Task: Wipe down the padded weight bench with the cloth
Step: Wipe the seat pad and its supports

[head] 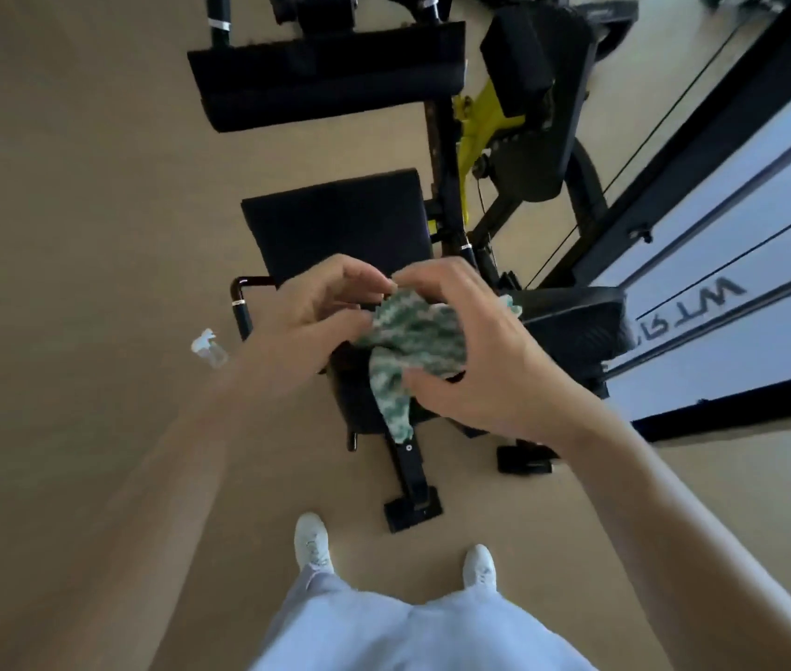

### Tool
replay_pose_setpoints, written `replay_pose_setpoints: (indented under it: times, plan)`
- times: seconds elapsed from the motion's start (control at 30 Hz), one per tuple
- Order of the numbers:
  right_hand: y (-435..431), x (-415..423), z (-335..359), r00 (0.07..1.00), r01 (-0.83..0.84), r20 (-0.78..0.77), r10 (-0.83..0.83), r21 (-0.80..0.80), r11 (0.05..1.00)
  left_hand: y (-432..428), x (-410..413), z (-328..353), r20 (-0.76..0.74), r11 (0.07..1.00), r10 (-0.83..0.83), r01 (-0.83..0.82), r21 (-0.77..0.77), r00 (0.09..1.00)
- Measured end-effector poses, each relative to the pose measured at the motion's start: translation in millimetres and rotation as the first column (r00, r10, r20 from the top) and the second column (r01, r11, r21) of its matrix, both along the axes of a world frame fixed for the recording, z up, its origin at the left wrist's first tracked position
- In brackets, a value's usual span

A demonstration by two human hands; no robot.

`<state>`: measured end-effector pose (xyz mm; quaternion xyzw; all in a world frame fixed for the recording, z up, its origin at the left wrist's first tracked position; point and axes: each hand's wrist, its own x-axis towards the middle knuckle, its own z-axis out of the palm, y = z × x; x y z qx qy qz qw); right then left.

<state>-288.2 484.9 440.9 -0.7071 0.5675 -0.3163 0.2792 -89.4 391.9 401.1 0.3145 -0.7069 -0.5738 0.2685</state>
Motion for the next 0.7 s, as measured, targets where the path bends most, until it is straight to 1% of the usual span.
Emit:
replay_pose_setpoints:
  times: [0.03, 0.07, 0.1, 0.17, 0.2, 0.23, 0.27, 0.3, 0.33, 0.37, 0.4, 0.43, 0.5, 0.53, 0.57, 0.63, 0.7]
  plan:
    - [0, -1, -1, 0.994, 0.105, 0.025, -0.104, -0.079, 0.991, -6, -1, 0, 0.030, 0.999, -0.037, 0.037, 0.003, 0.999]
    - [1, -4, -4, 0.973, 0.230, 0.036, -0.228, -0.150, 0.962, -9, -3, 1, 0.066, 0.994, -0.107, 0.106, 0.016, 0.992]
    - [3, -7, -9, 0.931, 0.362, 0.026, -0.364, -0.195, 0.912, -10, -6, 1, 0.083, 0.977, -0.206, 0.200, 0.067, 0.975]
    - [10, -8, -22, 0.781, 0.593, -0.082, -0.619, -0.209, 0.777, -6, -14, 2, 0.101, 0.912, -0.388, 0.366, 0.186, 0.916]
    - [14, -6, -29, 0.690, 0.682, -0.146, -0.709, -0.195, 0.705, -2, -19, 1, 0.144, 0.897, -0.426, 0.397, 0.193, 0.893]
    - [18, -2, -37, 0.600, 0.762, -0.182, -0.779, -0.168, 0.626, 0, -23, 0, 0.216, 0.902, -0.430, 0.405, 0.148, 0.877]
    - [21, 2, -42, 0.522, 0.828, -0.178, -0.834, -0.127, 0.546, -1, -28, 1, 0.307, 0.910, -0.407, 0.411, 0.055, 0.860]
    - [23, 5, -47, 0.458, 0.879, -0.137, -0.879, -0.082, 0.471, -2, -33, 3, 0.373, 0.907, -0.370, 0.418, -0.052, 0.850]
    - [24, 8, -50, 0.403, 0.912, -0.078, -0.912, -0.045, 0.407, -4, -37, 7, 0.385, 0.895, -0.351, 0.427, -0.130, 0.853]
    - [25, 10, -53, 0.366, 0.930, -0.026, -0.930, -0.024, 0.367, -4, -39, 12, 0.351, 0.882, -0.368, 0.443, -0.161, 0.861]
    - [25, 11, -57, 0.348, 0.937, 0.009, -0.937, -0.016, 0.348, -2, -41, 17, 0.302, 0.864, -0.421, 0.479, -0.153, 0.855]
    - [24, 12, -60, 0.340, 0.940, 0.029, -0.940, -0.020, 0.340, 2, -42, 19, 0.278, 0.832, -0.487, 0.537, -0.139, 0.828]
    - [24, 14, -62, 0.329, 0.944, 0.068, -0.942, -0.036, 0.327, 10, -41, 17, 0.333, 0.758, -0.565, 0.634, -0.153, 0.755]
    - [22, 14, -62, 0.324, 0.946, 0.082, -0.943, -0.038, 0.322, 9, -41, 14, 0.354, 0.742, -0.578, 0.654, -0.150, 0.736]
    - [21, 14, -63, 0.317, 0.948, 0.089, -0.944, -0.039, 0.315, 4, -44, 12, 0.345, 0.745, -0.596, 0.660, -0.100, 0.725]
    - [23, 15, -64, 0.317, 0.948, 0.087, -0.945, -0.046, 0.314, -7, -50, 8, 0.302, 0.752, -0.643, 0.655, 0.073, 0.704]
    - [23, 14, -65, 0.309, 0.951, 0.098, -0.946, -0.054, 0.305, -21, -61, 1, 0.254, 0.742, -0.670, 0.643, 0.190, 0.698]
